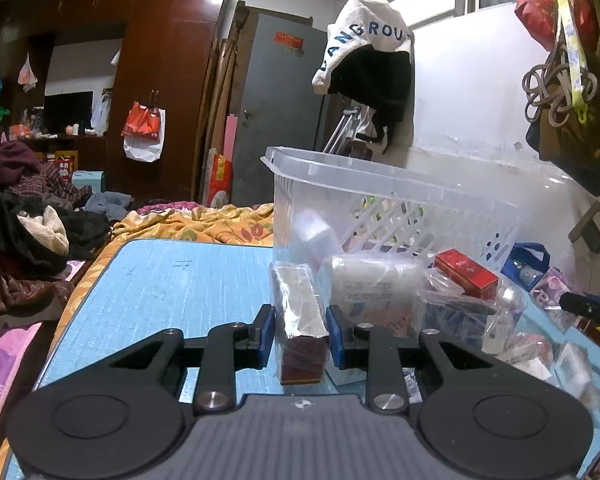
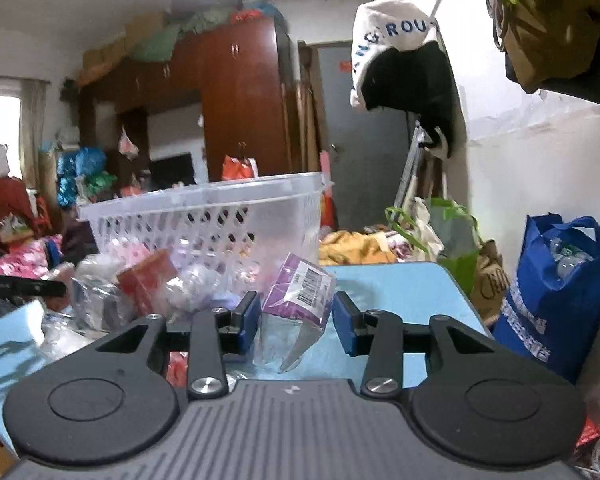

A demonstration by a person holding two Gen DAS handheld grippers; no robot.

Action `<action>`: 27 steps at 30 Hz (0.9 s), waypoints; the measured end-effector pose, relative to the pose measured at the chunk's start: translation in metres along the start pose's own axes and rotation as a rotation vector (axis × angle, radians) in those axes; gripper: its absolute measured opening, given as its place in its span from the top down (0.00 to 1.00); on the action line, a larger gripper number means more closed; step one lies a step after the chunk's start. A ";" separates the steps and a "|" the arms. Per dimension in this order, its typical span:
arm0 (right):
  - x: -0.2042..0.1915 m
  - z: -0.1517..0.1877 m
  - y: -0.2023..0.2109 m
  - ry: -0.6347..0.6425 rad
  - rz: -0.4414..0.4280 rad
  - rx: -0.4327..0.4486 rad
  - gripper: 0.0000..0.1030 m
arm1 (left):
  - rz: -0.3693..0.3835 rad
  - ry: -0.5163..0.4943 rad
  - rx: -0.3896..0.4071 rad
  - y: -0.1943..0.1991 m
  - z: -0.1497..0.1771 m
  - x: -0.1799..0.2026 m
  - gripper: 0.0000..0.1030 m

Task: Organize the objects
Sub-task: 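Lift both items over the white basket and release them inside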

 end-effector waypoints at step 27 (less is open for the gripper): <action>-0.071 -0.114 -0.045 0.183 -0.077 0.014 0.00 | 0.093 -0.066 0.018 -0.037 -0.124 0.066 0.32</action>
Point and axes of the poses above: each gripper's, at about its wrist camera, not at the fingertips, and y roughly against the way its jaws point, x to its right, z to its underside, the point moved 7 cm from there along -y, roughly the way its jaws point, and after that the axes turned 6 degrees about -x, right-handed, at the moved point
